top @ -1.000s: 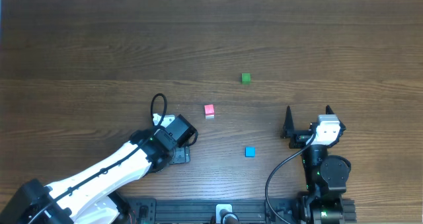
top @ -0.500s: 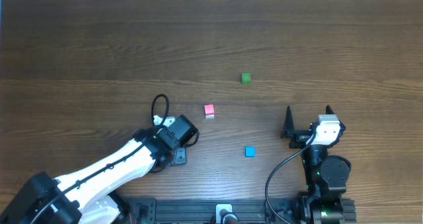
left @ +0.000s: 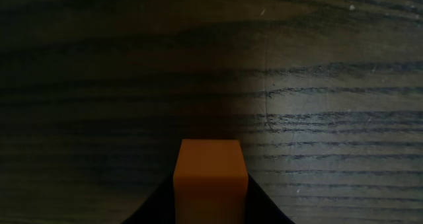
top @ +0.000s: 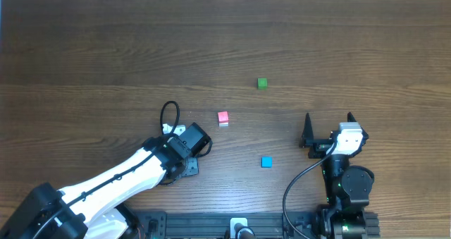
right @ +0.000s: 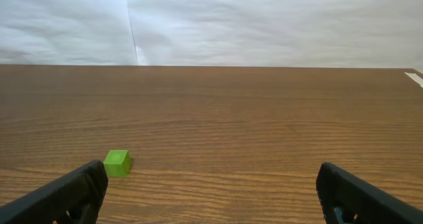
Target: Stack Cubes
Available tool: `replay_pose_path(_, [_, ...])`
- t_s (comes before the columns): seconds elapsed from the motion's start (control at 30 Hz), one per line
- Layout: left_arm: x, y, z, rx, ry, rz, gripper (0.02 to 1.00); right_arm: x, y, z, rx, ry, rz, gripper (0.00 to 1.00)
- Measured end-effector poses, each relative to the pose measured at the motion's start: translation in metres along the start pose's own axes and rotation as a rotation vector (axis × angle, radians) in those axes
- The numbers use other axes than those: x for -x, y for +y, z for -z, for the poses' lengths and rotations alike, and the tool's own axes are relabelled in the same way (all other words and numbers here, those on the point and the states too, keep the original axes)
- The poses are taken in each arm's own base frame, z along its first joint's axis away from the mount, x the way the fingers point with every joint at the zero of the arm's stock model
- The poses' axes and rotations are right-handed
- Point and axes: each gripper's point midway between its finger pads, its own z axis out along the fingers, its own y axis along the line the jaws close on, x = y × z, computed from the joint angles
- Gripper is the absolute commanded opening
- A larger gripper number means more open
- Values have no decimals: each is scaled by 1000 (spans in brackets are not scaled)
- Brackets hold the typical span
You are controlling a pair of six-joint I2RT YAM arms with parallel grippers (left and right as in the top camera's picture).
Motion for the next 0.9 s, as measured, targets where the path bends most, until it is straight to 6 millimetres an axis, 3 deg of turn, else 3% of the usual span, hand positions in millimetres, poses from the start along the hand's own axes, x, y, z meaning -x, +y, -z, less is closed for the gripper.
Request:
replay_pose_path(0.17, [1, -1, 0, -3, -3, 0, 69, 0, 0, 0, 0, 0, 0, 993])
replay_pose_path(0.3, [10, -2, 10, 20, -22, 0, 38, 0, 0, 0, 0, -1, 0, 991])
replay_pose_path(0.5, [73, -54, 81, -47, -152, 18, 38, 0, 0, 0, 0, 0, 0, 991])
replay_pose_path(0.63, [108, -90, 114, -85, -203, 25, 42, 0, 0, 0, 0, 0, 0, 993])
replay_pose_path(0.73, [121, -106, 114, -84, -204, 19, 42, 0, 0, 0, 0, 0, 0, 993])
replay_pose_path(0.9, [121, -116, 87, -39, -147, -2, 40, 0, 0, 0, 0, 0, 0, 993])
